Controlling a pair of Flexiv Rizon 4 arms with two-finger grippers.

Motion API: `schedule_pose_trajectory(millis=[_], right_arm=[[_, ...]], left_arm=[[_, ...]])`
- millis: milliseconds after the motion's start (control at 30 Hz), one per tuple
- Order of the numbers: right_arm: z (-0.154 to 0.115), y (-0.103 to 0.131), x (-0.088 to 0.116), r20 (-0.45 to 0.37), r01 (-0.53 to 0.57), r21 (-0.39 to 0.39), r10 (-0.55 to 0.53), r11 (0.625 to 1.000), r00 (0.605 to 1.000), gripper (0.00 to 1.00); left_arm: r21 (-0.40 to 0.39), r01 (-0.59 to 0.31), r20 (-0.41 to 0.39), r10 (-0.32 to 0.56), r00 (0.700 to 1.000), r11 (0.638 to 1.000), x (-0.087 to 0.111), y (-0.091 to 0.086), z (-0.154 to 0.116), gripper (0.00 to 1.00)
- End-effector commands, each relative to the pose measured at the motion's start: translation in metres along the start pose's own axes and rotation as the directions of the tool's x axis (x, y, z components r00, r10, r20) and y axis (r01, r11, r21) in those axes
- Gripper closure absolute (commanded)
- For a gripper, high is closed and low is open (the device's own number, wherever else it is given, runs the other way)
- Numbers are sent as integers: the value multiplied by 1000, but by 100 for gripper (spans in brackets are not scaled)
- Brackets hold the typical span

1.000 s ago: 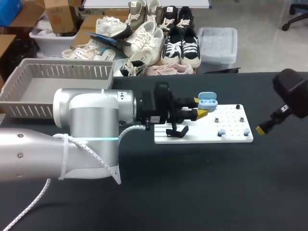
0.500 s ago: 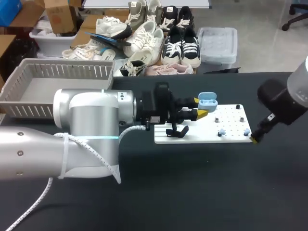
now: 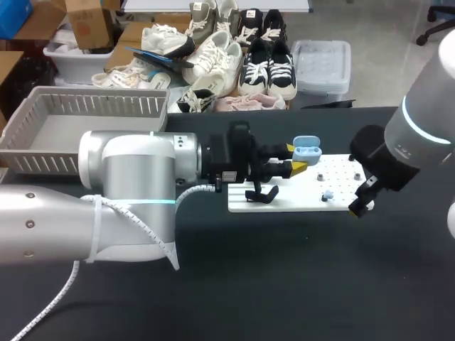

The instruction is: Pick up each earbud case from the left stands, insert the matching earbuds, close the lid, and place the case in the box.

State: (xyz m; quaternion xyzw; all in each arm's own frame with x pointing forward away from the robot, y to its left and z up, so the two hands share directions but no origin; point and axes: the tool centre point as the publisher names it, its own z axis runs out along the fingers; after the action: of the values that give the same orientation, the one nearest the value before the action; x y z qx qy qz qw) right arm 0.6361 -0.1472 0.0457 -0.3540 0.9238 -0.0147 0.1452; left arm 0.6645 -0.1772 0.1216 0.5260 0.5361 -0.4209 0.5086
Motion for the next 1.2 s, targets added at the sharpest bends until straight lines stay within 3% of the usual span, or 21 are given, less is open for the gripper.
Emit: schedule_pose_trajectory(millis=[33,367,467,567,733,833,900,1200], right_arm=[[8,1,-4,-6,-11,231,13,973,1000,0],[17,-8,-5,2,-86,229,88,970,996,0],[19,-10,-6,-1,-93,229,96,969,995,9],[19,-11,-6,-9,-98,233,103,967,995,9],[20,-11,-6,-19,-110,237,118,965,993,19],[21,-12,-6,-22,-126,237,135,963,991,35],[22,-13,-6,-21,-137,233,146,963,989,40],[24,-14,-9,-30,-142,226,152,964,988,49]], left_arm=[[-9,-2,4,2,1000,1000,1,-1,1,100],[-9,-2,4,2,1000,1000,1,-1,1,100],[-9,-2,4,2,1000,1000,1,-1,1,100],[-9,-2,4,2,1000,1000,1,-1,1,100],[-9,-2,4,2,1000,1000,1,-1,1,100],[-9,-2,4,2,1000,1000,1,-1,1,100],[-9,-2,4,2,1000,1000,1,-1,1,100],[-9,-2,4,2,1000,1000,1,-1,1,100]])
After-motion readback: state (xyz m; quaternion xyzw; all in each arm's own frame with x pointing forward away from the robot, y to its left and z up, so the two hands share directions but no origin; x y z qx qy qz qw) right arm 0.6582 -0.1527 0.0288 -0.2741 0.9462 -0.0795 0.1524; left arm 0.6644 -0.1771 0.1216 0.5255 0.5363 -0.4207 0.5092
